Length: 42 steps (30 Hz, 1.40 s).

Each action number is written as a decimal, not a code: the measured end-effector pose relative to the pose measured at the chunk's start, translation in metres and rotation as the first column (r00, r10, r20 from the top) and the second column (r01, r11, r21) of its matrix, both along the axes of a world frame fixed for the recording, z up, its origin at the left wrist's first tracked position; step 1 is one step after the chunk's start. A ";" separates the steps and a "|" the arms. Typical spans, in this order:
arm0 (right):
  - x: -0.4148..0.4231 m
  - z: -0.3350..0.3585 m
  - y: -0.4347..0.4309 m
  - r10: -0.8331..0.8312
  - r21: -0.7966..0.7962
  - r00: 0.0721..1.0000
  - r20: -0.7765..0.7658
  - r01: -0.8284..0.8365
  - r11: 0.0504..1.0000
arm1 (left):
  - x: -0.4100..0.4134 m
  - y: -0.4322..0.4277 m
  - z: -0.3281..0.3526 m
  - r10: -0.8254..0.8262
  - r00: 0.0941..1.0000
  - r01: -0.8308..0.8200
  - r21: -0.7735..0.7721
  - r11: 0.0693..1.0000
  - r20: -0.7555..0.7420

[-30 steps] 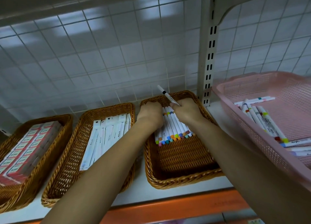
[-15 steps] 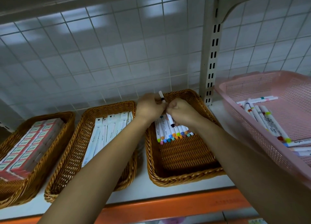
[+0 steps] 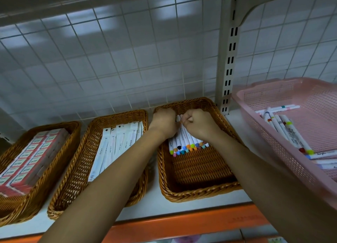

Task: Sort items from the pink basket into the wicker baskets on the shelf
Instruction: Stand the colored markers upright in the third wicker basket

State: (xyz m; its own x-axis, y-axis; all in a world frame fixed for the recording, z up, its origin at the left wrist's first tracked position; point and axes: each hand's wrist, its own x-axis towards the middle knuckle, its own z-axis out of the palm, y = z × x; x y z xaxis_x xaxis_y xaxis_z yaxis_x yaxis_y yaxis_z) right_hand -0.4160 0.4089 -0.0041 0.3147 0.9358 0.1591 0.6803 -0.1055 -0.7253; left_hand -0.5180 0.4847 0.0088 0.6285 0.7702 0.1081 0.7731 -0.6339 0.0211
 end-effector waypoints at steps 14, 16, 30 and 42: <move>-0.012 0.008 -0.009 0.387 -0.302 0.881 0.274 -0.303 0.904 | -0.025 -0.029 0.015 -0.156 0.886 0.091 -0.167 0.982 -0.437; -0.011 0.006 -0.009 0.423 -0.348 0.868 0.258 -0.325 0.879 | -0.025 -0.031 0.014 -0.149 0.888 0.088 -0.158 0.983 -0.434; -0.008 0.005 -0.011 0.446 -0.465 0.805 0.391 -0.245 0.851 | -0.022 -0.041 0.007 -0.083 0.882 0.070 -0.045 0.997 -0.463; -0.002 0.005 -0.007 0.436 -0.537 0.798 0.417 -0.171 0.826 | -0.019 -0.037 0.011 -0.157 0.910 0.124 -0.110 0.986 -0.385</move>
State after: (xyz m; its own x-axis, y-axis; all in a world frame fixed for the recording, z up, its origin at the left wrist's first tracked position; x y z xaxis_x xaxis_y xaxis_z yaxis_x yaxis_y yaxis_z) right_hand -0.4184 0.4015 0.0011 -0.0006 0.9669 -0.2552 0.9802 -0.0500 -0.1915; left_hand -0.5371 0.4478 0.0202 0.7102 0.6663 -0.2270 0.6328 -0.7456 -0.2086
